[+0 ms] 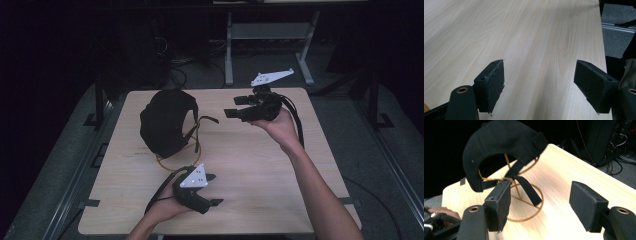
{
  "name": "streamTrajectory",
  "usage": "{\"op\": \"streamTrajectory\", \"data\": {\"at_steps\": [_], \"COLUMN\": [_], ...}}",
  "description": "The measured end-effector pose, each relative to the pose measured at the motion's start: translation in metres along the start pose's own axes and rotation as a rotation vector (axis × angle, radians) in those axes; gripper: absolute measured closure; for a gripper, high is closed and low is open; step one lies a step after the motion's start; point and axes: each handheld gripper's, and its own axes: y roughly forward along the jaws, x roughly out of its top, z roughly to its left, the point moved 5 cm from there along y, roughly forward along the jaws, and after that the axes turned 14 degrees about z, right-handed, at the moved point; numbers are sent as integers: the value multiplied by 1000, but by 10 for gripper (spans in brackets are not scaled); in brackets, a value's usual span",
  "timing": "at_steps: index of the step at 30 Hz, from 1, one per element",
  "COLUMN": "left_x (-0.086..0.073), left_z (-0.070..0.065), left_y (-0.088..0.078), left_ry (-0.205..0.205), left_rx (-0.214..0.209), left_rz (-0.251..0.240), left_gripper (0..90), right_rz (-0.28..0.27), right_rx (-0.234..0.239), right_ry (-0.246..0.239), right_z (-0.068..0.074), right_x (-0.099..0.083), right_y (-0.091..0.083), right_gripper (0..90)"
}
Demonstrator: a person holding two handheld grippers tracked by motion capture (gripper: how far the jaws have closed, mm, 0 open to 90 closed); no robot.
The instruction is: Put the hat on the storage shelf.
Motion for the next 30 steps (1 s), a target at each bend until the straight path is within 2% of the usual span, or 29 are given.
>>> {"op": "streamTrajectory", "data": {"at_steps": [4,13,30], "left_x": [0,-1,-1], "left_z": [0,1,3], "left_y": [0,1,0], "left_ry": [2,-10,-21], "left_rx": [5,-4,3], "left_rz": [4,5,3], "left_gripper": [240,236,221], "right_rz": [-6,18,17], "right_rx": [-3,-12,-30], "right_ry": [16,50,104], "right_z": [-4,-16,-32], "right_x": [-12,-43,-82], "right_y": [-2,-2,-15], "right_gripper": [325,306,280]}}
